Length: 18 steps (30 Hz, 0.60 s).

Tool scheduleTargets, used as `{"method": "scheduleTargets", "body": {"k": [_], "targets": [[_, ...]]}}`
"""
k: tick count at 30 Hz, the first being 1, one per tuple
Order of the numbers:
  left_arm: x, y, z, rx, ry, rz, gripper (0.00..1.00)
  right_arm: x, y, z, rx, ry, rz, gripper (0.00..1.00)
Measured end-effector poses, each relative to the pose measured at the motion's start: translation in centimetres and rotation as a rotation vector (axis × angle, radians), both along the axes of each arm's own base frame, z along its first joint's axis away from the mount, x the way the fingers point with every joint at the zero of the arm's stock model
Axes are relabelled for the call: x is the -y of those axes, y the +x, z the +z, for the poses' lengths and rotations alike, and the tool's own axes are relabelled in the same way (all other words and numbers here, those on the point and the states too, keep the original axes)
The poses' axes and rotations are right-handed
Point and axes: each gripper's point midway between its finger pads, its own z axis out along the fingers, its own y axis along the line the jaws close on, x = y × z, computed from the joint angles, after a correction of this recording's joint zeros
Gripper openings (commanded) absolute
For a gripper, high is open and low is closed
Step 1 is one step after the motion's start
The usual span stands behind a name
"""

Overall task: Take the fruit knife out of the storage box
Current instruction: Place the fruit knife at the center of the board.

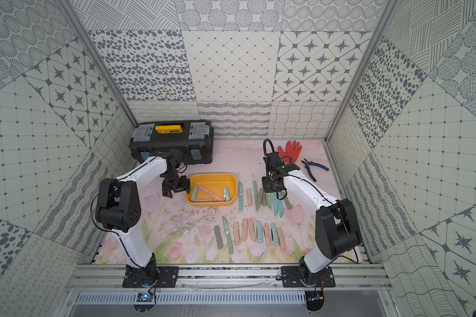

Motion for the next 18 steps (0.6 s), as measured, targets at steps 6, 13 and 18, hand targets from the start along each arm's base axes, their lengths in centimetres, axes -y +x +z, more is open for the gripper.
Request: {"method": "scheduleTargets", "body": {"k": [6, 13, 18], "targets": [[0.1, 0.0, 0.0, -0.001, -0.003, 0.000, 0.81, 3.4, 0.4, -1.0, -0.024, -0.030, -0.045, 0.19], [0.1, 0.0, 0.0, -0.001, -0.003, 0.000, 0.81, 0.7, 0.6, -0.9, -0.016, 0.060, 0.023, 0.31], [0.1, 0.0, 0.0, -0.001, -0.003, 0.000, 0.81, -5.7, -0.2, -2.3, -0.079, 0.130, 0.138, 0.40]]}}
